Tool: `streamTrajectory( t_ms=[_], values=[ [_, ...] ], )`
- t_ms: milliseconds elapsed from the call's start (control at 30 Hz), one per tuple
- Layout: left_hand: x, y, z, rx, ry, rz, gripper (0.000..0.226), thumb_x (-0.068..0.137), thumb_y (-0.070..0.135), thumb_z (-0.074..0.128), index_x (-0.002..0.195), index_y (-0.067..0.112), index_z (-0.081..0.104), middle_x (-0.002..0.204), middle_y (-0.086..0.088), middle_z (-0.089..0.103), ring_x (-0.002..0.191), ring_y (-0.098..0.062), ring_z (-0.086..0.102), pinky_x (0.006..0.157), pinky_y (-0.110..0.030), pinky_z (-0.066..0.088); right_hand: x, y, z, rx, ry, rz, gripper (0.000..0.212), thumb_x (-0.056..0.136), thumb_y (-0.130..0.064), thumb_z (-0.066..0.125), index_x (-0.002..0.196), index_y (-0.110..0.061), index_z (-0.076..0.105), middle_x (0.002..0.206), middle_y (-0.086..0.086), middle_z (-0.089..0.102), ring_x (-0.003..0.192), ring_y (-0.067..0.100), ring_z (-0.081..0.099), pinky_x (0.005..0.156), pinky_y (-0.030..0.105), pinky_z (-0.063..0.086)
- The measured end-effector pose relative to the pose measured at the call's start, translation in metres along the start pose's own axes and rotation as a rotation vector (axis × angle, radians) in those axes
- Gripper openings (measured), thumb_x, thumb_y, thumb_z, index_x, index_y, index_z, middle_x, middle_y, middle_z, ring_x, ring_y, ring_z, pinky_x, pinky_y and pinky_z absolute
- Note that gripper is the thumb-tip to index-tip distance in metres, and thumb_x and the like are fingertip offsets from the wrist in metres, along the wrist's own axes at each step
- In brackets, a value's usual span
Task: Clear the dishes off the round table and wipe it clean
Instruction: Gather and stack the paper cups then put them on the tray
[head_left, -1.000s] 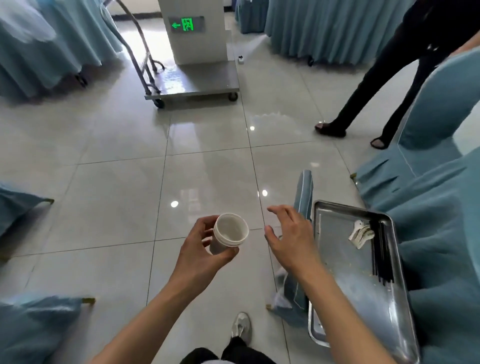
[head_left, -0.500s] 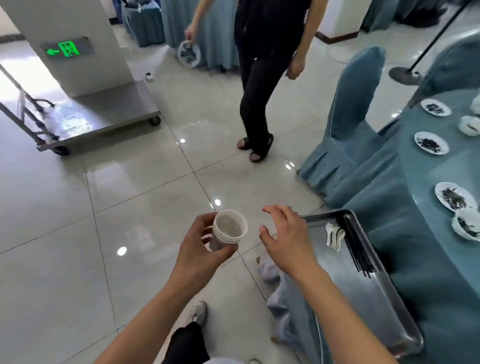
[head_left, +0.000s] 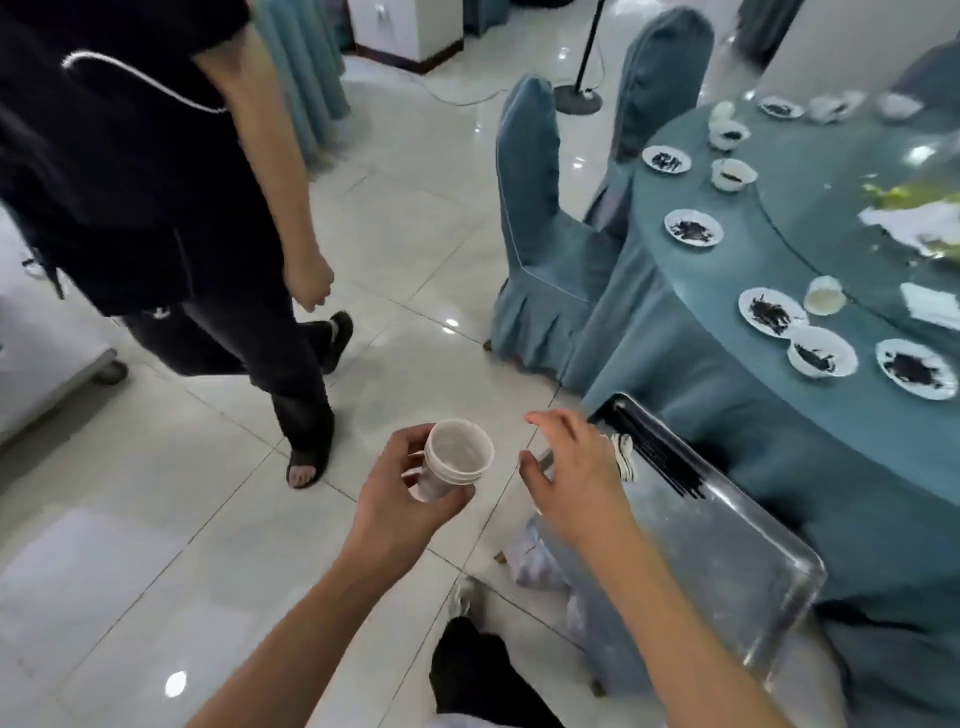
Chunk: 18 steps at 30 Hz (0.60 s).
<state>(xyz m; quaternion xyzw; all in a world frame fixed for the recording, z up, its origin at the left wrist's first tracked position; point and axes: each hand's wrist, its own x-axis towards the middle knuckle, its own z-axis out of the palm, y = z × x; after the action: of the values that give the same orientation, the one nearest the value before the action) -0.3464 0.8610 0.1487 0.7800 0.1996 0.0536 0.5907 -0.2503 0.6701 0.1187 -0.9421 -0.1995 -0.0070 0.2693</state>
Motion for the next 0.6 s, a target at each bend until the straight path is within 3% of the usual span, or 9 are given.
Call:
streamTrajectory(
  t_ms=[600],
  values=[
    [0.259,0.07,0.054,0.112,-0.374,0.1,0.059,0.073,0.017,0.09,0.119,0.037,0.059,0.114,0.021,0.068,0.106,-0.003,0.065,0.091,-0.025,0.053,0.182,0.072,-0.001,-0.023,0.159,0.405,0.04,0.092,-0.039,0.055,0.131,-0.03,0.054,0.125,-0.007,0.051,0.111,0.018,0.052,0.097,0.039,0.039]
  ],
)
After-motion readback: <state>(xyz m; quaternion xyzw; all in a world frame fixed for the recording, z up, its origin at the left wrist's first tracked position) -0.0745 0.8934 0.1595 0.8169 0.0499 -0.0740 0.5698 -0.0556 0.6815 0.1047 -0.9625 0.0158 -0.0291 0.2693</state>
